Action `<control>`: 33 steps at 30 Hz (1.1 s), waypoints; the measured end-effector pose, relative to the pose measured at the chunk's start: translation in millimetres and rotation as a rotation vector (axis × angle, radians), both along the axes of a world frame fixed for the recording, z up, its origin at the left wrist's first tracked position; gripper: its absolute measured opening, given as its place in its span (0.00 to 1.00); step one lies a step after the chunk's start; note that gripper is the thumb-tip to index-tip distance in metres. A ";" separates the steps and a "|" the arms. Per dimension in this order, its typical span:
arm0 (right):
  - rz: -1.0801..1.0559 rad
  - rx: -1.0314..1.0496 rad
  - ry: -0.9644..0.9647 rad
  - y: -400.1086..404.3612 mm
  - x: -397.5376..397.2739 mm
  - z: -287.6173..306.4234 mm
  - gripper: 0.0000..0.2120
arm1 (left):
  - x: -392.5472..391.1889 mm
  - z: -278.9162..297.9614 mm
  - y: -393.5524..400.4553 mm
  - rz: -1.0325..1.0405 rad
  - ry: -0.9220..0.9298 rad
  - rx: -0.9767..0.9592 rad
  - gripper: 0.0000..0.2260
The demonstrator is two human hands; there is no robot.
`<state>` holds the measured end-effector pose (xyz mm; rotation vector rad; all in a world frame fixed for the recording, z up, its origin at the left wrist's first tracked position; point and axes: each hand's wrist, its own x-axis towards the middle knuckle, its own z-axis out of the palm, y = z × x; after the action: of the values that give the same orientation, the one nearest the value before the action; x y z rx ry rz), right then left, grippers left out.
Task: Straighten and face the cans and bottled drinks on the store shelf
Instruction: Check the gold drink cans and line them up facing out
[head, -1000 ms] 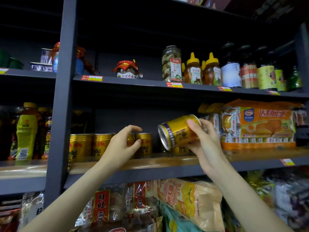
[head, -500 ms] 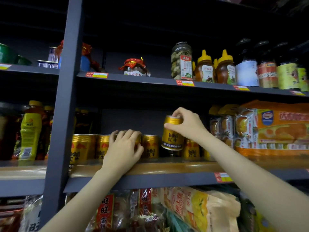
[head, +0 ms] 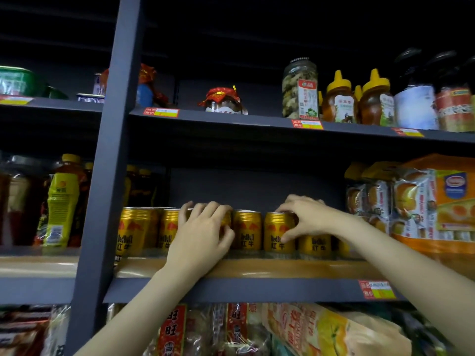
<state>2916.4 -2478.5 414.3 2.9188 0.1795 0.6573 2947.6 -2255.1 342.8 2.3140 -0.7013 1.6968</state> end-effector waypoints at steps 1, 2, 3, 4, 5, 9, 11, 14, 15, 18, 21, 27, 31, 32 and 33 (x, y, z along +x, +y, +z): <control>0.002 -0.017 -0.007 -0.9 2.5 0.1 0.33 | 0.4 -0.3 -0.2 0.000 -0.008 0.002 0.17; -0.013 -0.050 -0.014 -0.5 6.3 0.6 0.32 | 1.2 -0.4 -0.1 -0.003 -0.017 0.002 0.17; -0.037 -0.087 -0.020 1.0 10.8 1.6 0.32 | 1.7 -0.8 -0.1 -0.003 -0.028 0.002 0.17; -0.065 -0.122 -0.026 3.7 15.5 3.1 0.32 | 2.3 -1.2 -0.3 -0.001 -0.038 0.001 0.17; -0.092 -0.150 -0.030 6.9 21.5 5.1 0.32 | 2.9 -1.5 -0.3 0.001 -0.048 0.001 0.17; -0.196 -0.217 -0.031 20.1 47.4 6.3 0.30 | 3.5 -0.8 -0.1 -0.001 -0.057 0.003 0.17; -0.235 -0.222 -0.041 22.7 56.5 4.4 0.27 | 3.5 -1.0 0.4 0.001 -0.057 0.001 0.16; -0.200 -0.202 -0.102 22.0 55.1 5.2 0.33 | 3.1 -1.2 1.1 -0.001 -0.050 -0.006 0.17; -0.148 -0.181 -0.149 21.4 51.0 5.4 0.34 | 2.5 -0.8 0.7 -0.004 -0.045 -0.009 0.17; 0.153 0.065 -0.213 22.3 36.8 3.8 0.28 | 1.2 -0.6 -0.1 0.002 -0.033 -0.002 0.17; 0.358 0.277 -0.049 34.2 28.3 -8.1 0.24 | 0.4 -0.8 0.0 -0.022 -0.008 -0.003 0.18; 0.280 0.547 -0.155 61.9 38.2 -29.6 0.19 | -2.3 0.3 0.4 -0.015 0.015 0.010 0.19; 0.271 0.645 -0.246 53.6 14.7 -27.2 0.19 | -3.9 -0.4 2.1 -0.045 0.089 0.005 0.23; 0.290 0.695 -0.292 49.3 3.7 -27.3 0.19 | -5.8 0.6 2.3 -0.046 0.083 -0.001 0.24; 0.315 0.777 -0.336 44.4 -9.5 -27.7 0.19 | -8.2 1.3 2.3 -0.051 0.059 -0.007 0.23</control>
<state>2906.9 -2434.1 386.6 3.4392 0.4324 1.5568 2939.4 -2252.7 344.1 2.3107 -0.7346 1.5997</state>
